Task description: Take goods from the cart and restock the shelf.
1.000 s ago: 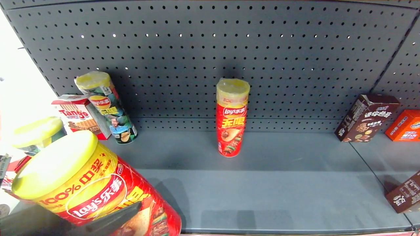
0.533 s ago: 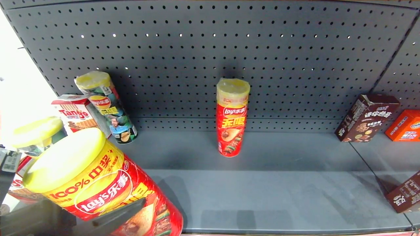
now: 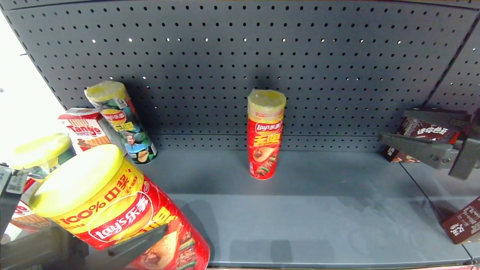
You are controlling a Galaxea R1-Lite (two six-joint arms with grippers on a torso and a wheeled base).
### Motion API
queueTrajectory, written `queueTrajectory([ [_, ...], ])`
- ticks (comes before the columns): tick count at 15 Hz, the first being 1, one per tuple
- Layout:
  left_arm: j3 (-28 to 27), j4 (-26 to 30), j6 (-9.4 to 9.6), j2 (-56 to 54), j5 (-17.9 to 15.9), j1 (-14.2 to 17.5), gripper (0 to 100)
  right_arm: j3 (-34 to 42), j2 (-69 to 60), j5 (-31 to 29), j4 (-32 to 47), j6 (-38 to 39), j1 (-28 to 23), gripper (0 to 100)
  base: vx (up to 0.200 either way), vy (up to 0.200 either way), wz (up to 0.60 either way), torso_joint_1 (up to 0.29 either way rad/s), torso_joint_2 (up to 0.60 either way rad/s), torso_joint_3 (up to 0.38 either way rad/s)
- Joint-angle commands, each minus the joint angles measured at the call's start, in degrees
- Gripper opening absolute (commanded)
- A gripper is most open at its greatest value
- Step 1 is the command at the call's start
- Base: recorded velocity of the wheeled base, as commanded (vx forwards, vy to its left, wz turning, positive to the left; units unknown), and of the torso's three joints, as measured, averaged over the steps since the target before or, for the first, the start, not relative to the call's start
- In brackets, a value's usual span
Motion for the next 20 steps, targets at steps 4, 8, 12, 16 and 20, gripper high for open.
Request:
queueTrajectory([
  [4,0.2,0.0,-0.01,0.4,0.1,0.1,0,-11.0,13.4,5.9,-0.1,-1.8,0.5,100,0.000,0.000,0.00,0.000,0.00,0.000],
  [8,0.2,0.0,-0.01,0.8,-0.1,1.1,0,-11.6,17.4,15.3,-0.8,-6.6,0.5,100,0.000,0.000,0.00,0.000,0.00,0.000],
  [12,-0.2,0.0,-0.01,1.5,-0.1,1.1,0,-11.6,22.2,23.1,-7.3,-8.5,0.4,100,0.000,0.000,0.00,0.000,0.00,0.000],
  [16,-0.9,0.0,-0.01,1.7,-0.2,1.2,0,-12.6,26.7,28.2,-11.0,-8.7,1.1,100,0.000,0.000,0.00,0.000,0.00,0.000],
  [20,-2.2,0.0,-0.01,2.5,-0.2,1.1,0,-15.9,30.9,28.3,-11.2,-8.7,1.9,100,0.000,0.000,0.00,0.000,0.00,0.000],
])
